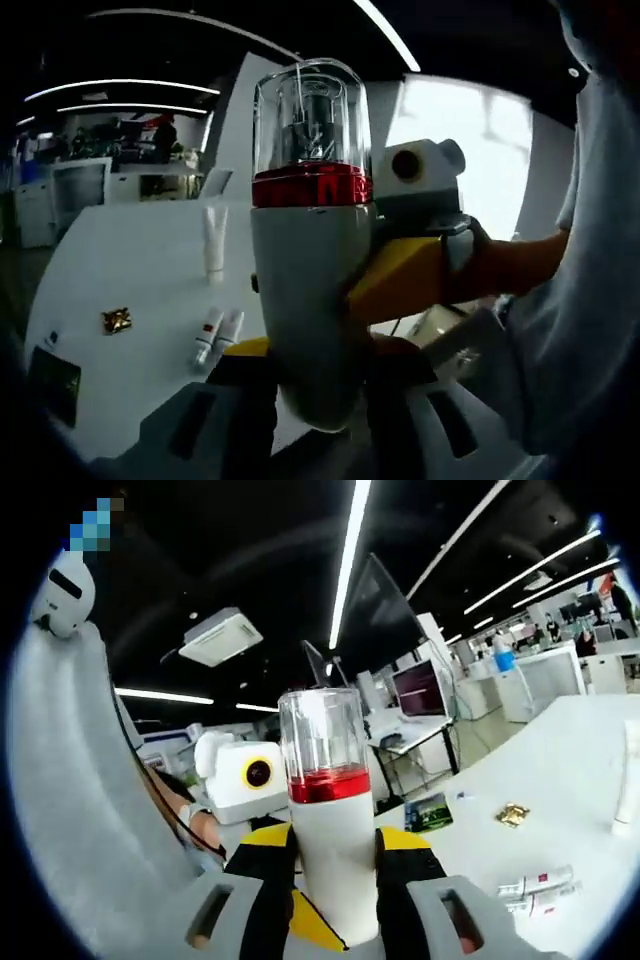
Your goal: Arrange the skincare products in the storage area until every visible bottle or jar stands upright without overlapping.
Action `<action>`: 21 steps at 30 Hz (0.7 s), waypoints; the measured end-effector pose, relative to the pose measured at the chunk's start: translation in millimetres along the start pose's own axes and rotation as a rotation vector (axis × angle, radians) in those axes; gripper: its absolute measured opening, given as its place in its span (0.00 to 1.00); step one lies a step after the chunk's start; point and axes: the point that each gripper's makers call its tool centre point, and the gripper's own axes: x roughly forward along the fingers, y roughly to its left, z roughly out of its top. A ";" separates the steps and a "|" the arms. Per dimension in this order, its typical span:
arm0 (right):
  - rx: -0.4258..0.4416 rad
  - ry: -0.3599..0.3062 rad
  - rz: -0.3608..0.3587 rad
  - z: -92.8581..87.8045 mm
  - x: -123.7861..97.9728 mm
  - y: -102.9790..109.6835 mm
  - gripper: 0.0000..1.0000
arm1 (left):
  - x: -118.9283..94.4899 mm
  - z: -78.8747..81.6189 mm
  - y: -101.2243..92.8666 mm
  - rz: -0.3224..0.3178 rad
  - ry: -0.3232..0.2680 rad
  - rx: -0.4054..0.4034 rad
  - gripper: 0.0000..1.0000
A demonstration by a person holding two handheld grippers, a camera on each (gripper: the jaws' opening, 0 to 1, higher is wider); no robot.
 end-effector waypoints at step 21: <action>0.033 -0.011 -0.247 -0.7 13.8 -28.4 0.28 | -3.3 -12.0 29.5 0.186 0.068 0.033 0.30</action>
